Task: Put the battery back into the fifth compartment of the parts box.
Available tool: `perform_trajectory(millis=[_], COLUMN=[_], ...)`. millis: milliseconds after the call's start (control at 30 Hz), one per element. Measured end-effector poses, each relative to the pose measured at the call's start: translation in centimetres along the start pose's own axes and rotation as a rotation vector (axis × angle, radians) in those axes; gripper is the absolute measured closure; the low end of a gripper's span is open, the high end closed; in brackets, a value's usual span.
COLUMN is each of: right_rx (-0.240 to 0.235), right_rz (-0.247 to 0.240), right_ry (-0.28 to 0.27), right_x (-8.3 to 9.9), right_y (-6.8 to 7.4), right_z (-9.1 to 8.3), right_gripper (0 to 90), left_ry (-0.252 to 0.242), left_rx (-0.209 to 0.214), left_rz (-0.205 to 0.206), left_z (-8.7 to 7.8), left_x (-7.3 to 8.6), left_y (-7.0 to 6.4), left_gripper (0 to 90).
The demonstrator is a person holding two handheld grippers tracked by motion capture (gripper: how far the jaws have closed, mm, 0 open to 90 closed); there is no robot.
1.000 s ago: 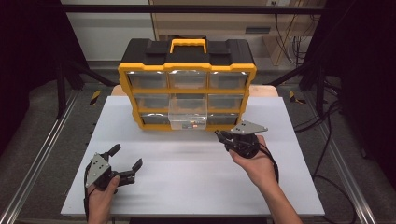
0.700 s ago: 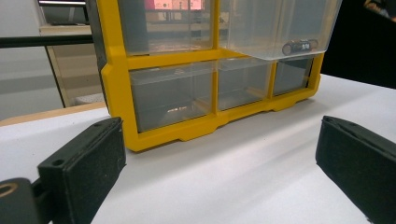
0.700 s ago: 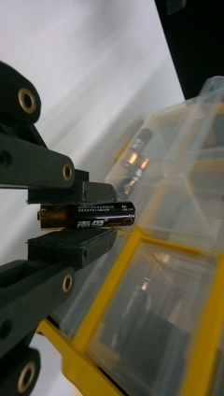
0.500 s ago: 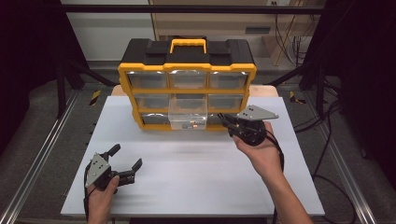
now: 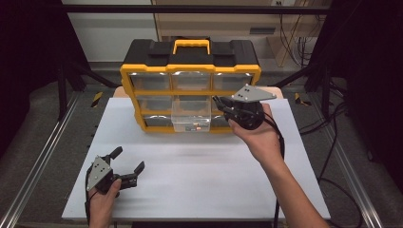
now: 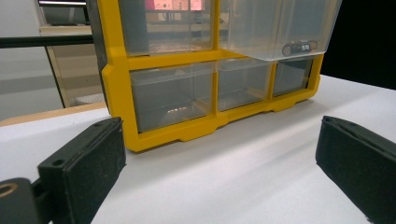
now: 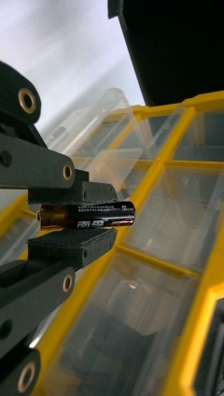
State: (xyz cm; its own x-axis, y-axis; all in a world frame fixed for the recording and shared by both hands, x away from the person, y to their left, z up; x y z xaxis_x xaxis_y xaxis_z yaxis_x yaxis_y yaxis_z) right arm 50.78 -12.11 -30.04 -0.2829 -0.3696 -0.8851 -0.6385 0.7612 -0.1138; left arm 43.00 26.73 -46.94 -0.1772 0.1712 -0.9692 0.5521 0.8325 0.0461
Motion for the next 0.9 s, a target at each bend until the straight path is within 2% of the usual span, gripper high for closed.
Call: perform_trajectory(millis=[267, 533, 900], right_rx=[-0.008, -0.037, -0.053], right_rz=[-0.027, -0.043, -0.066], right_ry=[0.017, 0.045, 0.063], right_x=[-2.3, -3.1, -4.0], right_y=[0.1, 0.5, 1.3], right_z=[1.4, 2.7, 4.1], right_gripper=[76.9, 76.9, 76.9], left_ry=[-0.004, -0.003, -0.004], left_rx=[-0.002, 0.002, 0.001], left_rz=[-0.005, -0.003, -0.004], left_z=[-0.1, 0.0, -0.1], left_x=[0.0, 0.0, 0.0], left_y=[0.1, 0.0, 0.0], left_gripper=[1.6, 1.6, 1.6])
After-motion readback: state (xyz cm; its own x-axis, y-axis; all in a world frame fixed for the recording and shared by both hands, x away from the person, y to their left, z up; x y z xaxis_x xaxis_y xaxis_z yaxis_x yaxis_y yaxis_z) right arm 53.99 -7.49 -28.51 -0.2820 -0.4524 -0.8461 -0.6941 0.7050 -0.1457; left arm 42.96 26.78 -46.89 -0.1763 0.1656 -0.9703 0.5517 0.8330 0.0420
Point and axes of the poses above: each handheld gripper's, and its own axes: z roughly forward along the jaws, x roughly out of its underside, y roughly to its left, the point moved 2 cm from there along z, roughly forward along the jaws, and after that the axes turned 7 degrees about y, right-handed, at the moved point
